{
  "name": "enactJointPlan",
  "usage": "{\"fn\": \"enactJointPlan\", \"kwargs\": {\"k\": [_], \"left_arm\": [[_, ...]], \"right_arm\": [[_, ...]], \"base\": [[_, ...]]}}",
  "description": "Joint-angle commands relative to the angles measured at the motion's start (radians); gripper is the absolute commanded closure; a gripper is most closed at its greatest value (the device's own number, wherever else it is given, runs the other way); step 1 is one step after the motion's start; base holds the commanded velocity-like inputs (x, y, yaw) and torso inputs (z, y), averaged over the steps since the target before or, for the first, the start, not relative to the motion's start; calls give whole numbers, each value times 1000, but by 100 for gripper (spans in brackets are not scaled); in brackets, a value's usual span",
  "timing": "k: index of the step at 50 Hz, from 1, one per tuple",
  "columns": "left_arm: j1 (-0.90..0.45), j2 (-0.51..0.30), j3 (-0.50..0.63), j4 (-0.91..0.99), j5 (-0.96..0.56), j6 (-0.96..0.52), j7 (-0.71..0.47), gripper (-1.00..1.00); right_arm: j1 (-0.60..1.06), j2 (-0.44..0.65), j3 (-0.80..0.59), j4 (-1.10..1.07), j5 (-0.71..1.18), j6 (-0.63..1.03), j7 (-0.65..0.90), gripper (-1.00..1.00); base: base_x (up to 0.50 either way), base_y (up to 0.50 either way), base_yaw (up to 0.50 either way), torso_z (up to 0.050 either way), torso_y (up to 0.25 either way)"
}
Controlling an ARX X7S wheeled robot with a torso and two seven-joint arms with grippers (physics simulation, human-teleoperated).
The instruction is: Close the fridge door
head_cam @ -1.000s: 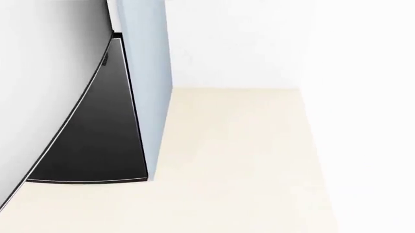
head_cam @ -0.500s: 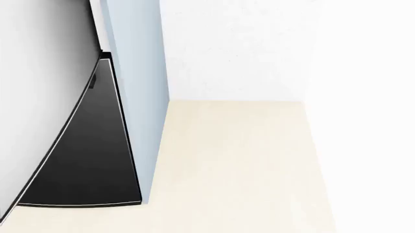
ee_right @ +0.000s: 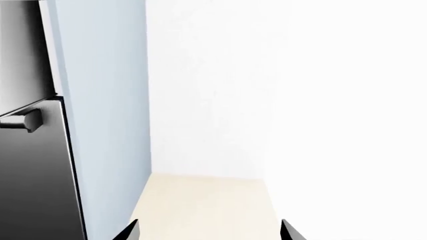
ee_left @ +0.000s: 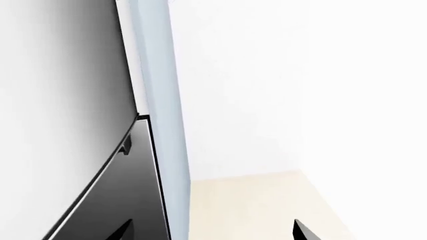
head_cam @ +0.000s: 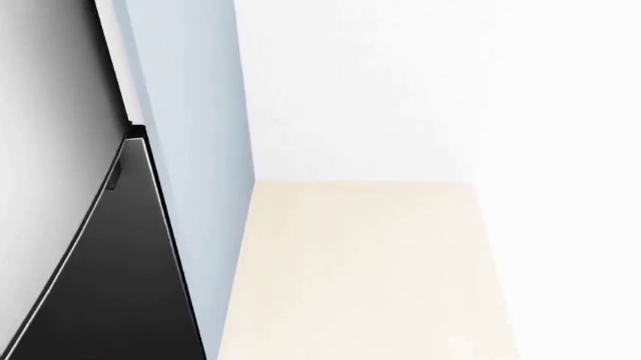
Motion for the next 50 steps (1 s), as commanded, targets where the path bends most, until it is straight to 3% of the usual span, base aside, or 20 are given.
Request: {"fn": "enactJointPlan", "kwargs": {"k": [1, 50], "left_arm": [[-42, 23, -33, -44, 0, 4, 9, -100], [-36, 6, -9, -24, -13, -2, -18, -100]], "right_arm": [[35, -18, 26, 29, 6, 6, -29, -100], [32, 6, 5, 18, 24, 5, -10, -100]], "base": [[500, -12, 0, 0, 0], [500, -15, 0, 0, 1]]}}
